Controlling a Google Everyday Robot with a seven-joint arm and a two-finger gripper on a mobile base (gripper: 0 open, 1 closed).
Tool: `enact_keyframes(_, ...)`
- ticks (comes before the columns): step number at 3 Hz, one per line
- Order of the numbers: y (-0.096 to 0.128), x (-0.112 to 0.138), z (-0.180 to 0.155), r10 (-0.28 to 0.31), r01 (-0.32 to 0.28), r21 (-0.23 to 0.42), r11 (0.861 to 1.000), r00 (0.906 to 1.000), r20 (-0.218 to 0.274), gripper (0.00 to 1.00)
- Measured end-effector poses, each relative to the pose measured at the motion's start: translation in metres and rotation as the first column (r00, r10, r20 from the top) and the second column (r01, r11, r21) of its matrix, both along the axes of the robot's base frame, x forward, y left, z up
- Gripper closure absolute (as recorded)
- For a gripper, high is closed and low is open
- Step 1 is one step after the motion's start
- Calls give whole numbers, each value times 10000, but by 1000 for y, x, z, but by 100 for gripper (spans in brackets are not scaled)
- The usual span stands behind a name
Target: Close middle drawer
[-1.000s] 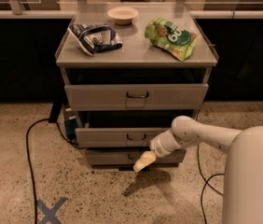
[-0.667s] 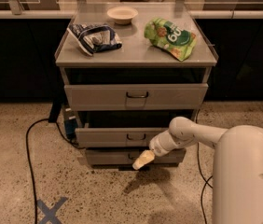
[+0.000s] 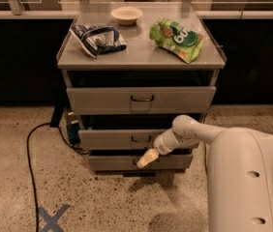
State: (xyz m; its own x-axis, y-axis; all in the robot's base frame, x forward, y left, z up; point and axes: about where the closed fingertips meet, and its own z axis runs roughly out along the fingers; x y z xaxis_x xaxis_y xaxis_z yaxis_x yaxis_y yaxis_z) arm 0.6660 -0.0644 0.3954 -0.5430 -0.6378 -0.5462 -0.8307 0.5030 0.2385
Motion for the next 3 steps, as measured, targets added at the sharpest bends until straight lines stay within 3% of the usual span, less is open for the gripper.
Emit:
enact_keyframes(2,-2,41,15,-203,230,-359,9991,9971,733,0)
enact_keyframes(3,-3,38,15,-203,230,-359,9991,9971,733,0)
